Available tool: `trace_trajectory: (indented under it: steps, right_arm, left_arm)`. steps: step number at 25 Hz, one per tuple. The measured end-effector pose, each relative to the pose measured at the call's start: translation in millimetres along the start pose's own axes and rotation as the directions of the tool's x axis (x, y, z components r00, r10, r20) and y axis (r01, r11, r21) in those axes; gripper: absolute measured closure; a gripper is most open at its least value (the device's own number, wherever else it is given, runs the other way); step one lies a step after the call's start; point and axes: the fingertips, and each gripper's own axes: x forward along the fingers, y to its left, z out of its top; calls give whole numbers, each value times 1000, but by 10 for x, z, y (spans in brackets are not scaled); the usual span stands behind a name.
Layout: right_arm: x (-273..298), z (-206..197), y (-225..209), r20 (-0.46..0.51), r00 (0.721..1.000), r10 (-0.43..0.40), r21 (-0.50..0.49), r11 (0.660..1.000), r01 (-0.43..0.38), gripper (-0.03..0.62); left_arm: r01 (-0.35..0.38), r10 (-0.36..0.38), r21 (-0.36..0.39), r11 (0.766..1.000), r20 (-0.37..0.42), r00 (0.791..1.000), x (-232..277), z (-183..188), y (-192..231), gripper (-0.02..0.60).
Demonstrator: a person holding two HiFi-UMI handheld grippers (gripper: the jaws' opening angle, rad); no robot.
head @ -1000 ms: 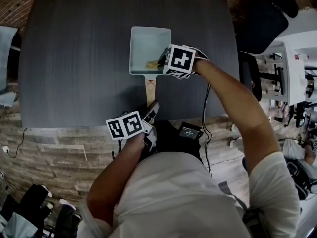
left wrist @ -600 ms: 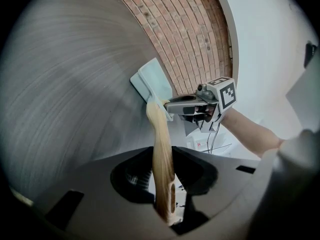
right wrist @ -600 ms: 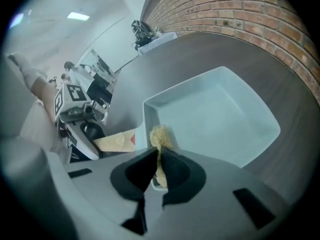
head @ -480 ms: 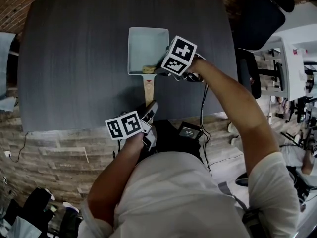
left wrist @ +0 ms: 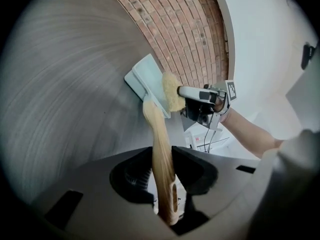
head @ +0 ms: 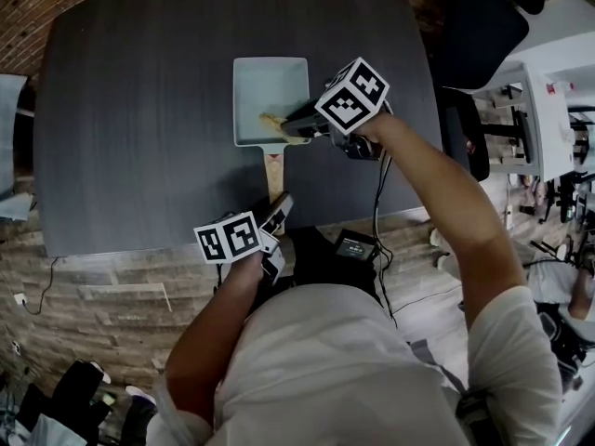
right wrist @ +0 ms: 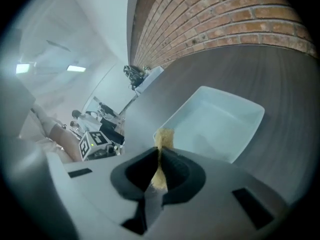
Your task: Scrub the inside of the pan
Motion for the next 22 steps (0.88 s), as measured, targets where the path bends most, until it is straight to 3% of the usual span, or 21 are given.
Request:
trace_trajectory:
  steps: [4,8,15,19,22]
  right_arm:
    - [-207,195,9,105,994,-30,-16,999,32,562]
    - [-445,294,-249,175,966,-188,-36,980,197,562]
    - [-820,256,-940,157,855,-495,-25,863,504,562]
    - [-938,213,-1265,124,796,-593,6,802,597,562]
    - [-932,213,-1434,100,779,-620,9,783,622,562]
  left_arm:
    - [16,-15,34,999,-25,1000,-10,-2,-20,455]
    - [15,-12,57,998,-46,999,-16,-25,-15,449]
    - [6,-1,66,998,-65,998,-3,-27,-11,457]
    - [-3,8,72,997,-76,997,-1,-39,-17,459]
    - [-9,16,79,997,-88,996,12,-42,-23,459]
